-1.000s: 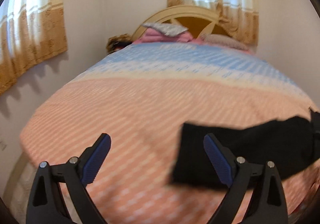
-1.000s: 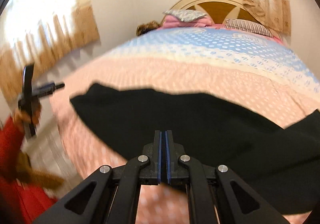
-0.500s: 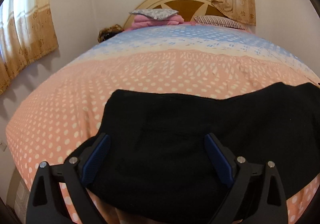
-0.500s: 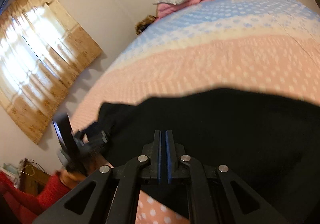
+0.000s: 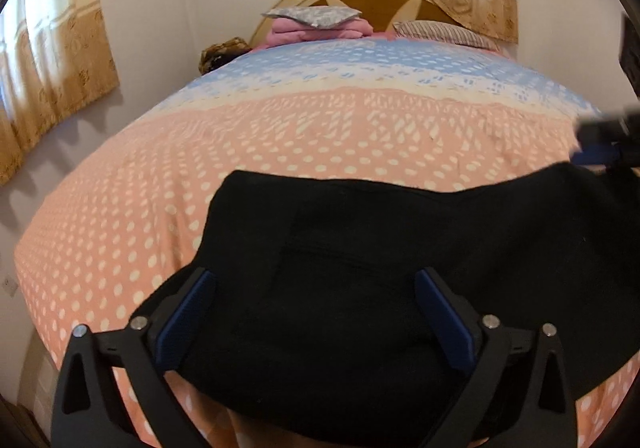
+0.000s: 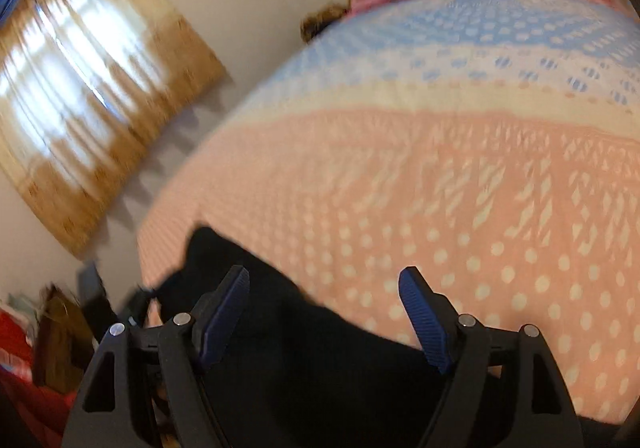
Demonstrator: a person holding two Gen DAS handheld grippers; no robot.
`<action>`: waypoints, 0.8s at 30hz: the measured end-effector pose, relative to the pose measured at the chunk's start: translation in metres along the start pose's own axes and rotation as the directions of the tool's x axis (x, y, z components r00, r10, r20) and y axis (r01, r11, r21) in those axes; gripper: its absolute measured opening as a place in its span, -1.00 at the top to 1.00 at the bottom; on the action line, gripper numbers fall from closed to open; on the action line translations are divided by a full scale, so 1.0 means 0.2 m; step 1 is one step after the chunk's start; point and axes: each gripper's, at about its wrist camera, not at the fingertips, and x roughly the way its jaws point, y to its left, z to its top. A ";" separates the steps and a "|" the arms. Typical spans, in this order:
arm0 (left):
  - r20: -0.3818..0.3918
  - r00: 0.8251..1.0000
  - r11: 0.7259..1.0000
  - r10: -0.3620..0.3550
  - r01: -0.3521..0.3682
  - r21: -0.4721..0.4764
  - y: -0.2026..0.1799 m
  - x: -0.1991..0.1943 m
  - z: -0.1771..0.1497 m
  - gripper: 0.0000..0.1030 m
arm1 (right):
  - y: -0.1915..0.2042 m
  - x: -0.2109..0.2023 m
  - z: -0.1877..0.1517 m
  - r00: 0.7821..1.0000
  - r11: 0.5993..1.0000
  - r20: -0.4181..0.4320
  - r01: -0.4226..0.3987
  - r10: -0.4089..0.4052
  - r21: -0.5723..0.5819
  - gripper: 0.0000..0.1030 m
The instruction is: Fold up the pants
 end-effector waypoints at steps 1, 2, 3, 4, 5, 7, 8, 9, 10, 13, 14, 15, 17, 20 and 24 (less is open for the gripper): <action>-0.004 1.000 1.000 -0.011 0.011 -0.018 0.02 0.01 0.00 -1.00 | 0.00 0.01 -0.03 1.000 1.000 -0.027 -0.015 0.014 -0.004 -0.52; -0.004 1.000 1.000 -0.012 0.011 -0.018 0.02 0.01 0.01 -1.00 | 0.03 0.01 -0.06 0.998 0.999 -0.052 -0.024 0.023 -0.022 -0.52; -0.002 1.000 1.000 -0.008 0.007 -0.013 0.01 0.01 0.01 -1.00 | 0.06 0.00 -0.09 0.997 0.999 -0.069 -0.020 0.017 -0.048 -0.52; 0.001 1.000 1.000 -0.001 0.001 -0.009 0.01 0.01 0.01 -1.00 | 0.10 -0.01 -0.12 0.997 0.997 -0.080 -0.008 0.001 -0.081 -0.52; 0.003 1.000 1.000 0.002 -0.002 -0.009 0.00 0.01 0.01 -1.00 | 0.14 -0.01 -0.16 0.996 0.993 -0.091 -0.002 -0.009 -0.118 -0.52; 0.004 1.000 1.000 0.003 -0.003 -0.011 0.00 0.01 0.01 -1.00 | 0.19 -0.02 -0.21 0.993 0.989 -0.121 -0.011 -0.007 -0.147 -0.52; 0.003 1.000 1.000 0.002 -0.002 -0.011 0.00 0.01 0.01 -1.00 | 0.20 -0.01 -0.24 0.991 0.989 -0.135 -0.011 -0.009 -0.150 -0.52; 0.003 1.000 1.000 0.001 0.000 -0.011 0.00 0.02 0.02 -1.00 | 0.21 0.00 -0.26 0.989 0.989 -0.146 -0.016 -0.006 -0.150 -0.52; 0.004 1.000 1.000 0.000 0.000 -0.011 0.00 0.02 0.02 -1.00 | 0.21 0.00 -0.28 0.988 0.989 -0.156 -0.020 -0.003 -0.149 -0.52; 0.004 1.000 1.000 0.002 -0.002 -0.012 0.00 0.02 0.02 -1.00 | 0.20 -0.02 -0.31 0.988 0.988 -0.157 -0.025 0.001 -0.151 -0.52; 0.004 1.000 1.000 0.002 -0.002 -0.012 0.00 0.02 0.02 -1.00 | 0.20 -0.03 -0.29 0.989 0.990 -0.146 -0.020 -0.001 -0.142 -0.52; 0.005 1.000 1.000 0.002 -0.002 -0.012 0.00 0.02 0.02 -1.00 | 0.19 -0.04 -0.28 0.992 0.991 -0.125 -0.009 -0.007 -0.131 -0.52; 0.004 1.000 1.000 0.000 0.000 -0.011 0.00 0.02 0.02 -1.00 | 0.17 -0.05 -0.24 0.997 0.996 -0.073 -0.011 0.005 -0.089 -0.52; 0.004 1.000 1.000 -0.001 0.001 -0.012 0.00 0.02 0.01 -1.00 | 0.18 -0.04 -0.23 0.991 0.993 -0.092 -0.105 0.100 -0.047 -0.52; 0.005 1.000 1.000 0.000 0.000 -0.012 0.00 0.03 0.02 -1.00 | 0.22 -0.05 -0.27 0.984 0.990 -0.136 -0.124 0.113 -0.074 -0.52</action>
